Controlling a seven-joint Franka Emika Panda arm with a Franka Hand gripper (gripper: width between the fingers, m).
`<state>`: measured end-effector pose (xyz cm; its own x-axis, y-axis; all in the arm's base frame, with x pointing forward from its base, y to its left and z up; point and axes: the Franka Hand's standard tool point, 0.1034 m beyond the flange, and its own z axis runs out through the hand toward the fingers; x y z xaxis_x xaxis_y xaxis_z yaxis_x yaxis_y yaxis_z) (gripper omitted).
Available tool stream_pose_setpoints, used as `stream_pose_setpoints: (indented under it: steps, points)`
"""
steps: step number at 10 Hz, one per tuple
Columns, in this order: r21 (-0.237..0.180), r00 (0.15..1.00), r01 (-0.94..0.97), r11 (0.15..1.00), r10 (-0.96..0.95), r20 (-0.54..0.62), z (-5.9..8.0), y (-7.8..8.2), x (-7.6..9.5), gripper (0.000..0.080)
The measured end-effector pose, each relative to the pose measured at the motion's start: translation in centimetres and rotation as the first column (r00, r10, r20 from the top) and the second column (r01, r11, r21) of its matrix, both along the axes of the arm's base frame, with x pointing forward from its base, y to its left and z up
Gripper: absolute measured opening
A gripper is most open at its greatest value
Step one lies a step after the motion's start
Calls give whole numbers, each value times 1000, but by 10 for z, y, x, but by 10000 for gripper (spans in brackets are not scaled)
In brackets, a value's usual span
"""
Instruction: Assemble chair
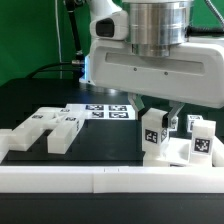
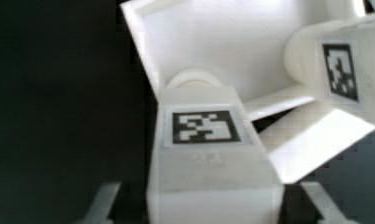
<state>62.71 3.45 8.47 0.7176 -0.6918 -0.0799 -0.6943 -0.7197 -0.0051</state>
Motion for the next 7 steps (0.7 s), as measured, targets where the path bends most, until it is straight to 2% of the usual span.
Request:
stream_pose_setpoints:
  steps: [2, 4, 7]
  points:
    - [-10, 987, 159, 987, -159, 6, 0, 4, 2, 295]
    - [-17, 940, 341, 940, -341, -3, 0, 6, 2, 295]
    - [-34, 820, 571, 820, -572, -13, 0, 8, 1, 295]
